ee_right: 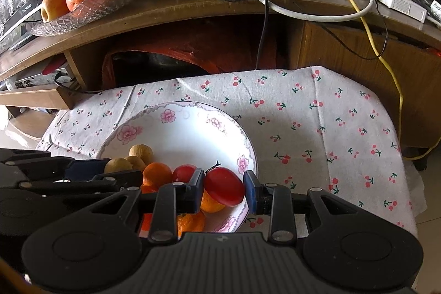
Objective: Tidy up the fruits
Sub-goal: 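Open the right tool to drop the tomato while the left tool releases the brown fruit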
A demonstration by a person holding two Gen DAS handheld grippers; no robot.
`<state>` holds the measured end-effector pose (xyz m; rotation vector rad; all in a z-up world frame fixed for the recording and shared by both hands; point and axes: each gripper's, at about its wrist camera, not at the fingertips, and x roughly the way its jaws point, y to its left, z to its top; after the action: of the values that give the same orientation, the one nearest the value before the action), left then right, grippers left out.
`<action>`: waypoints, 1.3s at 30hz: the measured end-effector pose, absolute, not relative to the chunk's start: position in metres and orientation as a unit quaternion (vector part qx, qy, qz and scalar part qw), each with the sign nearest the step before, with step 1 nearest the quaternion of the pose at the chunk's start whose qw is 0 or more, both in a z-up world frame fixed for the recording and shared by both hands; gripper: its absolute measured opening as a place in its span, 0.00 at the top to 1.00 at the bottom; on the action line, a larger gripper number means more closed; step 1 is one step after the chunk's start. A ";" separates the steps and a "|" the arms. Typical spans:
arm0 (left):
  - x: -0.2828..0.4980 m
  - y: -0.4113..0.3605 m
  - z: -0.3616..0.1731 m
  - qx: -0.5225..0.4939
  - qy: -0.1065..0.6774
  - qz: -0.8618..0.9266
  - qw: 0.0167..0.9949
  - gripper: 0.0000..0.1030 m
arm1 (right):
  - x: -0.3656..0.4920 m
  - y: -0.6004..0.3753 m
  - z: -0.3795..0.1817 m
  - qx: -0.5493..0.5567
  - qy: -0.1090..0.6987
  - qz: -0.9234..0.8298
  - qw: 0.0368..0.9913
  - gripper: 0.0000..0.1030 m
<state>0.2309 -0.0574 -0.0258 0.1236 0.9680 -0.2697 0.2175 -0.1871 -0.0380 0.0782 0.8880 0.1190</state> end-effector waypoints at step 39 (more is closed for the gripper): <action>0.224 -0.050 -0.015 0.070 0.446 -0.104 0.886 0.32 | 0.211 -0.195 -0.030 0.050 0.423 0.045 0.904 0.60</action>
<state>0.2243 -0.0498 -0.0152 0.1451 0.9267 -0.2166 0.2110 -0.1948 -0.0300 0.1029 0.8749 0.0920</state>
